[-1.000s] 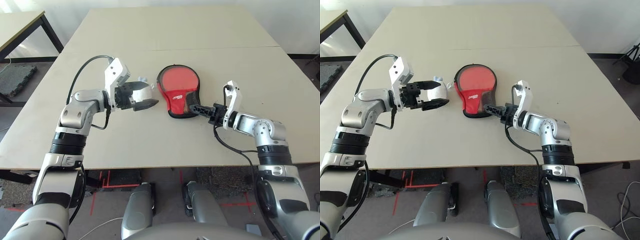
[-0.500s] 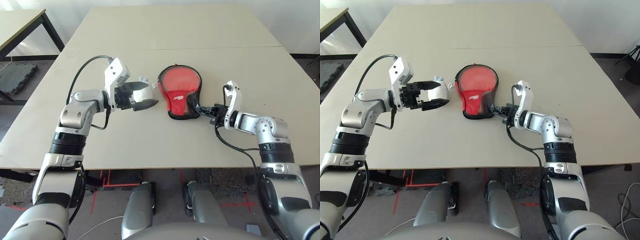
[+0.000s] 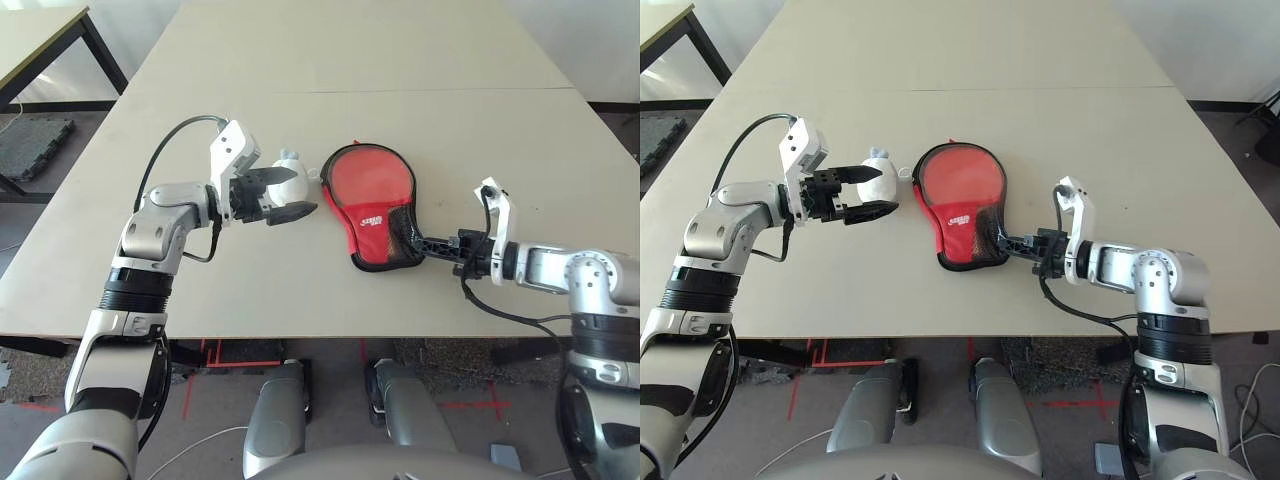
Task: Store the ping-pong paddle in its case and zip it.
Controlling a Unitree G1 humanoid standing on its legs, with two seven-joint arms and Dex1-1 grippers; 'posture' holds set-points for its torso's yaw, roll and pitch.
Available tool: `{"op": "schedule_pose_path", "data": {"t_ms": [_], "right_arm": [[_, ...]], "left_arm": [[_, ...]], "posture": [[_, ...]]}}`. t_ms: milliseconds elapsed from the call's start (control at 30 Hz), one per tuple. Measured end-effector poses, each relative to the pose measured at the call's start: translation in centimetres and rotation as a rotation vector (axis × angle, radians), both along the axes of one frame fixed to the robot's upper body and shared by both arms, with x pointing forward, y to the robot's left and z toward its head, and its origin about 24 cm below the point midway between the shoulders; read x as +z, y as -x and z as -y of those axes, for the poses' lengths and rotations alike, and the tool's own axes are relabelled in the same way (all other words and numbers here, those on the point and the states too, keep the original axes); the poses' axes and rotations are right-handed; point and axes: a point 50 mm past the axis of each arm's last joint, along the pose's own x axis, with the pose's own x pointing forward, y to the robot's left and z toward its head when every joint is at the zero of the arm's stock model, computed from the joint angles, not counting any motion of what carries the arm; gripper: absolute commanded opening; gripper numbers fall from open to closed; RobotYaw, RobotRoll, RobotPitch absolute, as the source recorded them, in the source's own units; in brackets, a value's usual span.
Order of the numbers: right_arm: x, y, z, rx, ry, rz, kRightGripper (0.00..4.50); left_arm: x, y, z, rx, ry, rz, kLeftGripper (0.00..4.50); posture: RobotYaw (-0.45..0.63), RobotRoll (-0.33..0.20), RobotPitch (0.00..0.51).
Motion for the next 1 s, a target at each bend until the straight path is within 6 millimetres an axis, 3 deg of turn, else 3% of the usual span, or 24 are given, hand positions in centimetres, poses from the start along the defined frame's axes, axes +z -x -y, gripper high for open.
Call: {"op": "schedule_pose_path", "data": {"t_ms": [267,500,700,833,1000], "right_arm": [[0.4,4.0,1.9,0.068,0.034,-0.079,0.02],[0.5,5.1,3.2,0.059,0.067,-0.101,0.02],[0.5,5.0,3.0,0.09,0.069,-0.092,0.02],[0.4,5.1,3.8,0.111,0.148,-0.09,1.07],[2.8,3.6,6.7,0.14,0.304,0.013,3.0]], "left_arm": [[-0.3,0.0,0.3,-0.009,0.004,-0.009,4.5],[-0.4,0.0,0.5,-0.023,0.006,-0.006,4.5],[-0.6,-0.2,0.5,-0.024,0.008,-0.01,4.5],[-0.4,-0.3,0.5,-0.029,0.006,0.001,4.5],[-0.3,-0.3,0.2,-0.021,-0.001,0.008,4.5]], "posture": [[0.03,0.0,0.164],[0.02,0.0,0.151],[0.02,0.0,0.138],[0.01,0.0,0.126],[0.02,0.0,0.116]]}}
